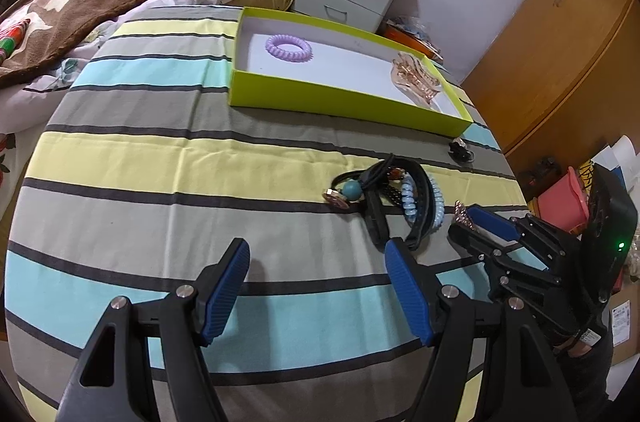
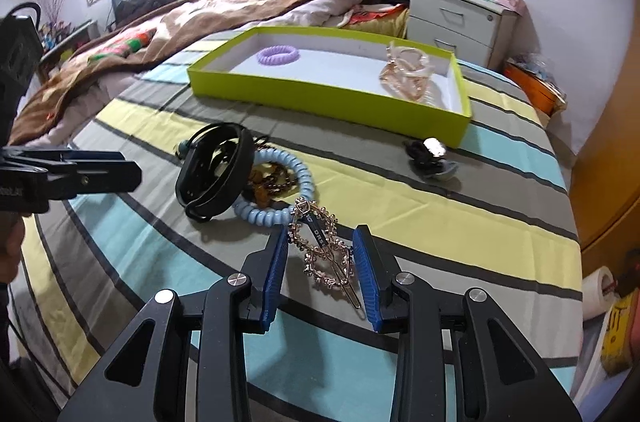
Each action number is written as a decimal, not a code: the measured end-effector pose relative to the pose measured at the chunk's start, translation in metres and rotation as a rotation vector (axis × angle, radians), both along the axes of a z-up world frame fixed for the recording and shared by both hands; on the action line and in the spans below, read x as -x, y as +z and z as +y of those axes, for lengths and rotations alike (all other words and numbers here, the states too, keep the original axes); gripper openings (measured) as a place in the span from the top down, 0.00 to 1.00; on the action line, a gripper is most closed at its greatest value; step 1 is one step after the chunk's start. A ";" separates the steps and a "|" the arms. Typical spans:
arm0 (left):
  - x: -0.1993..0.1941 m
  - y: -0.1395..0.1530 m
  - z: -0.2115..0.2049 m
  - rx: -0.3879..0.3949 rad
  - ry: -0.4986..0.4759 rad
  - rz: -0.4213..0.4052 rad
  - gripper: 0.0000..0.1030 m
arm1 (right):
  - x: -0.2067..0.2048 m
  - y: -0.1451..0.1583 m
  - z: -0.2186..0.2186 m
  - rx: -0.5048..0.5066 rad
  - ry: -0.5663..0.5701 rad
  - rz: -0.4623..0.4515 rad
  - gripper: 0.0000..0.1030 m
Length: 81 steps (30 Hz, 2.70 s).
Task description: Organize jewelry
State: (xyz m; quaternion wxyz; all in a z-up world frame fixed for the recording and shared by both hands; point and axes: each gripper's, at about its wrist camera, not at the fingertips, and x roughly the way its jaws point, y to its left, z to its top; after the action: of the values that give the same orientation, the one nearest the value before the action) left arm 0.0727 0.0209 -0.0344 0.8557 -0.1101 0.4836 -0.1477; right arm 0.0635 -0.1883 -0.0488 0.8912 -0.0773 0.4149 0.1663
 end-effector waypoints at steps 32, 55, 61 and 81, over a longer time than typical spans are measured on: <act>-0.025 -0.010 -0.064 -0.190 0.027 -0.017 0.67 | 0.023 0.010 -0.029 -0.099 -0.069 -0.036 0.66; 0.005 -0.002 -0.065 -0.132 -0.078 -0.006 0.86 | 0.030 0.016 -0.032 -0.105 -0.088 -0.054 0.66; 0.012 0.000 -0.066 -0.124 -0.094 -0.010 0.86 | 0.033 0.020 -0.031 -0.105 -0.097 -0.064 0.66; 0.011 0.037 -0.045 -0.106 -0.058 -0.089 0.86 | 0.029 0.057 -0.021 -0.092 -0.111 -0.128 0.66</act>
State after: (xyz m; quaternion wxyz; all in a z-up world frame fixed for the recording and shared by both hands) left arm 0.0613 -0.0246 0.0024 0.8764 -0.0441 0.4550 -0.1513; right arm 0.0341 -0.2088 0.0081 0.9263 -0.0239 0.3528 0.1302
